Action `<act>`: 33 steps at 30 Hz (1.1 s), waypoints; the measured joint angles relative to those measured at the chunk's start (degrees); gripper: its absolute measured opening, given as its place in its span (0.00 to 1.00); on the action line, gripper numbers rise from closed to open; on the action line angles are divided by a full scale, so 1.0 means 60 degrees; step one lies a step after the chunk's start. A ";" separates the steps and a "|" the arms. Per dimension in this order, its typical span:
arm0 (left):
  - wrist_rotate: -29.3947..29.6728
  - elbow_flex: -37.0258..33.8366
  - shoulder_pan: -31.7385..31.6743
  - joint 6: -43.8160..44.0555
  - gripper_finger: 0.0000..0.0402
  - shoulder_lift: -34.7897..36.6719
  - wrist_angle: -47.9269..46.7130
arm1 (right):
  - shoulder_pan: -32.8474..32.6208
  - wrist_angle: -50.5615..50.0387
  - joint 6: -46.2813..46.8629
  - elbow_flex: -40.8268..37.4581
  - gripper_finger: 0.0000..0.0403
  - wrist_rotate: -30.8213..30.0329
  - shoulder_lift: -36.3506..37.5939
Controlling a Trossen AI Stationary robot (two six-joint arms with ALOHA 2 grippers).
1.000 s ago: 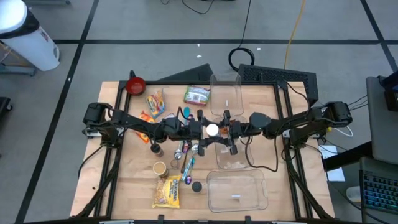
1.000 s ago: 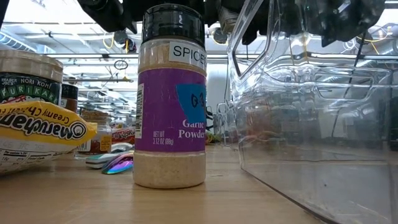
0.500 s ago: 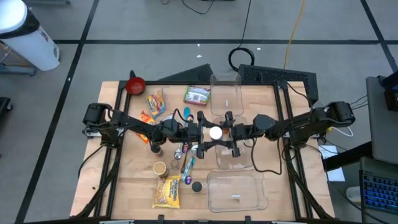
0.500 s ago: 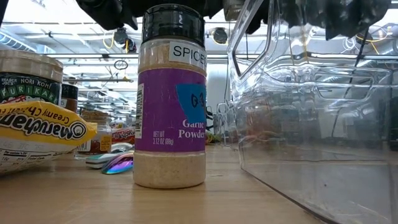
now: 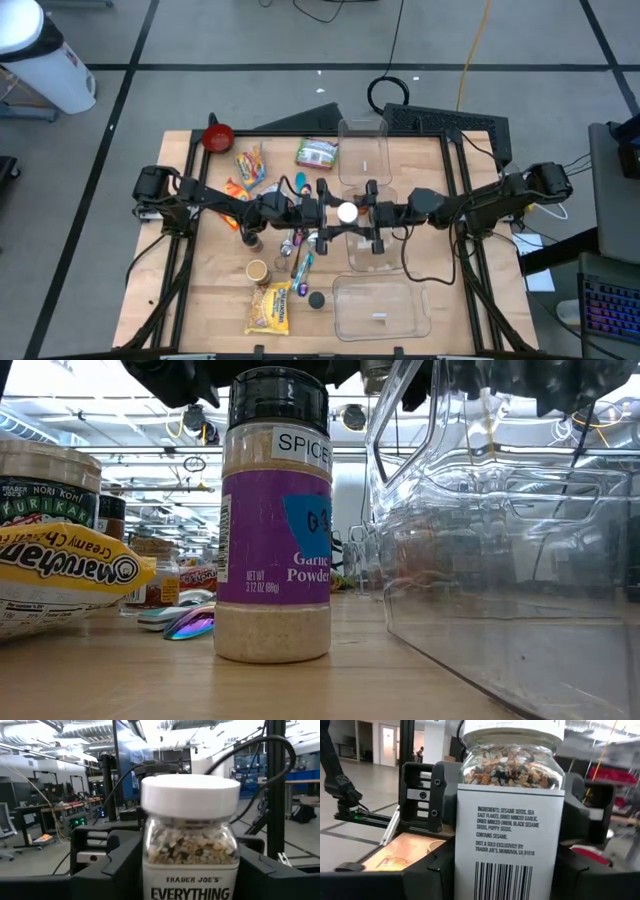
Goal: Pick & Place Food Item
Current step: Put the white seasoning bottle into the middle transparent bin
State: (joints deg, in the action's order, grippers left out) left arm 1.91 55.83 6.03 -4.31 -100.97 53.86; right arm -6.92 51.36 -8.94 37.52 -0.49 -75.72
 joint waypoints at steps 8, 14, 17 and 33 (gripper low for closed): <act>0.0251 -0.0054 -0.0047 0.0208 0.51 0.0616 -0.1440 | 0.0669 -0.3657 0.1515 0.0084 0.73 0.0421 0.1262; 0.0212 -0.0004 -0.0108 0.0264 0.51 0.1008 -0.2528 | 0.0616 -0.6785 0.1491 0.0260 0.90 -0.0428 0.3177; 0.0111 -0.0022 -0.0132 0.0341 0.51 0.0786 -0.2638 | 0.0447 -0.7893 0.1527 0.0893 0.89 -0.0654 0.3805; 0.0083 0.0004 -0.0615 0.0563 0.51 0.0375 -0.2686 | 0.0520 -1.2578 0.0601 0.5572 0.83 -0.0634 0.0712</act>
State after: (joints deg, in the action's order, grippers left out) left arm 2.41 55.86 2.33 -0.93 -98.72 37.74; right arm -3.80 -24.11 -5.33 70.95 -4.29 -71.45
